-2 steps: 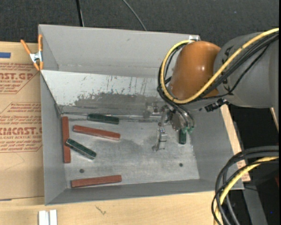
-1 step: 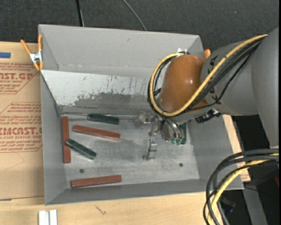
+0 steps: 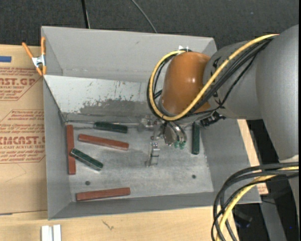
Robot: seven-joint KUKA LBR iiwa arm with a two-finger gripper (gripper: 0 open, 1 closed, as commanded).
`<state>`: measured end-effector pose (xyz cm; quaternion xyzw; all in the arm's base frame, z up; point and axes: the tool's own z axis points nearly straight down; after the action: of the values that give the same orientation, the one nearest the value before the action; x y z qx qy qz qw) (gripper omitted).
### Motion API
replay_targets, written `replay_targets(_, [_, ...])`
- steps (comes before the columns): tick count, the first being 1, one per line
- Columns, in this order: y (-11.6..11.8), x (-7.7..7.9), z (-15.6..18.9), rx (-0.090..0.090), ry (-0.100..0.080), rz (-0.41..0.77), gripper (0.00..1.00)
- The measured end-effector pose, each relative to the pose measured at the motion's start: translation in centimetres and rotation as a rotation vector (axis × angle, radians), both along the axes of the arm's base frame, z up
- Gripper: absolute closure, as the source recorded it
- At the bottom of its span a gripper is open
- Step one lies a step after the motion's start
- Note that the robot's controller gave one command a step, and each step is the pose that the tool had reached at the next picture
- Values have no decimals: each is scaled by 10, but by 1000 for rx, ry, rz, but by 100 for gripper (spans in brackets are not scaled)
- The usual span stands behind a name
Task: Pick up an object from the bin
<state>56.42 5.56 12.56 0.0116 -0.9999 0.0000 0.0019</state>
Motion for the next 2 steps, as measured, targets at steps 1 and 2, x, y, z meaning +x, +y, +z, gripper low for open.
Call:
replay_targets(1, [41,-5,-34,2,-11,3,0])
replay_targets(2, [49,-10,-45,2,-6,8,0])
